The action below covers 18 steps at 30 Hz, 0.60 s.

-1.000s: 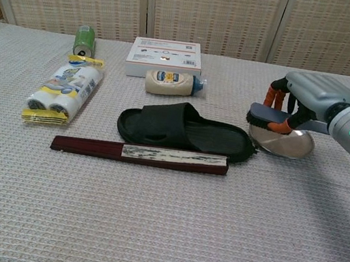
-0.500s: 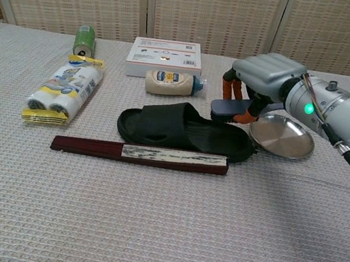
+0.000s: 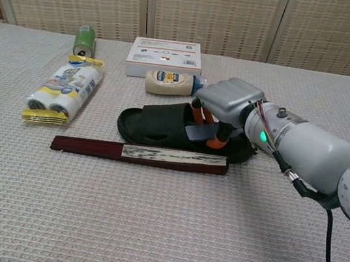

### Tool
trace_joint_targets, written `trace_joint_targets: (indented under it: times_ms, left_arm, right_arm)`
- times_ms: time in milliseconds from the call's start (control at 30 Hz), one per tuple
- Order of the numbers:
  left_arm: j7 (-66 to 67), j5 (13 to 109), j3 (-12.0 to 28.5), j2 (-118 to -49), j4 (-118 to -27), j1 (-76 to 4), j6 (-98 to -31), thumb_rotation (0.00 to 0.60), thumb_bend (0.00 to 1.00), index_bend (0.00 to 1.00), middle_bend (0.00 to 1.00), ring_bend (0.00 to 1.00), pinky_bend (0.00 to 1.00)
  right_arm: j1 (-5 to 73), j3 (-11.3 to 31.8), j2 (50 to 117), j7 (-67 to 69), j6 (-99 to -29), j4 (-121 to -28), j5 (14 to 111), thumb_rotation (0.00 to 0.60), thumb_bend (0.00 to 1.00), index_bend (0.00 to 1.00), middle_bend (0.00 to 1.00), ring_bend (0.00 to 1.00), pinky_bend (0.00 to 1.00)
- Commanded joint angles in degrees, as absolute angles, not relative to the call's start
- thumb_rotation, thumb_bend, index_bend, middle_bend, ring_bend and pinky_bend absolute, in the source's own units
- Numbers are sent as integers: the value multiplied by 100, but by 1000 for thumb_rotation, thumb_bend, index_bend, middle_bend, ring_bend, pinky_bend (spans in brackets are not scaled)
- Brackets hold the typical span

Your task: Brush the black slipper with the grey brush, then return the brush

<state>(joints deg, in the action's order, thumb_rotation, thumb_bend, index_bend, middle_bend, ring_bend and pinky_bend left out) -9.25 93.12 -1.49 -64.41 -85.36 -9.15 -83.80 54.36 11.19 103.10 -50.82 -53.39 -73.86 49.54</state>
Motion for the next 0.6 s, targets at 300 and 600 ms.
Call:
trace_joint_targets:
  times_ms: [300,600]
  left_arm:
    - [-957,9322,-146,-6433,-8522,-918,-8393,600,471,0,0,0,168]
    - [-931,9295,-138,-6443,-8520,-924,-8372,600,471,0,0,0,168]
  right_arm:
    - [5542,1177,10692,-4669,-5463,-7117,5246,600,288,946,615,530,799]
    - [5489,983,10603,-4831,-5440,-6908,5268,600,288,946,615,530,799]
